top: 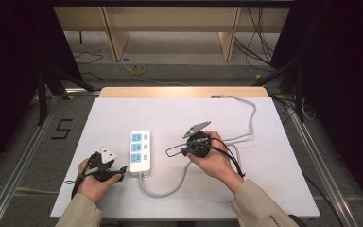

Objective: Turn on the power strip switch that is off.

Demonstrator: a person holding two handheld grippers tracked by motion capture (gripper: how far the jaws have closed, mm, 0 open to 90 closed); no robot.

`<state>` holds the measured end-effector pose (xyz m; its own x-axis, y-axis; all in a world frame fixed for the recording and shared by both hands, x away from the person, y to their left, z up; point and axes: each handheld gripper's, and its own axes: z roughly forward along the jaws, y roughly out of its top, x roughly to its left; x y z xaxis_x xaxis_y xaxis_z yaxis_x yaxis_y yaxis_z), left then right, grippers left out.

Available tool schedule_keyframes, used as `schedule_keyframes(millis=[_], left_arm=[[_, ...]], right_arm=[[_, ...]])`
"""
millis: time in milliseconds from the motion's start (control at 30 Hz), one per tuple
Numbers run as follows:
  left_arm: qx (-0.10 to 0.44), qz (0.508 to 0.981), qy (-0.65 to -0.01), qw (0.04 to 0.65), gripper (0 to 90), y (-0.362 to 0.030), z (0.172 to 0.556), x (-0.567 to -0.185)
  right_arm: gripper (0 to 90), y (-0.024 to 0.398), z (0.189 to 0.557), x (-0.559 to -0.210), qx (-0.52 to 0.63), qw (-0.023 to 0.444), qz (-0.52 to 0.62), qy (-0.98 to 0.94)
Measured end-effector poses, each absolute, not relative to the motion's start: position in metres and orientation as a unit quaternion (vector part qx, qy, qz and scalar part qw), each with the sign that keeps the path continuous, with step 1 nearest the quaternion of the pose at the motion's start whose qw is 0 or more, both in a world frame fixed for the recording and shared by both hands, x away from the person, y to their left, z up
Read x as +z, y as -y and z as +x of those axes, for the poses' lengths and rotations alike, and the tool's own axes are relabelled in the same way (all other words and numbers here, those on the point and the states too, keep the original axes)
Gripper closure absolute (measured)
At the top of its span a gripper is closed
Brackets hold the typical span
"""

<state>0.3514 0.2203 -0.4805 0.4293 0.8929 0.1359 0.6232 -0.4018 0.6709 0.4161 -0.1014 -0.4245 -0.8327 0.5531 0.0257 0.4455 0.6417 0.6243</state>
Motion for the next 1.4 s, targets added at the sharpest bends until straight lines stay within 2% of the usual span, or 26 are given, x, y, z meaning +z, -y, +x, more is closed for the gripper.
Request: schedule_keyframes(millis=[1400], left_arm=[[0.247,0.799,-0.474,0.276,33.4,-0.220,0.351,-0.480]], right_arm=[[90.0,0.057,0.438,-0.419,0.316,0.080,0.259,-0.909]])
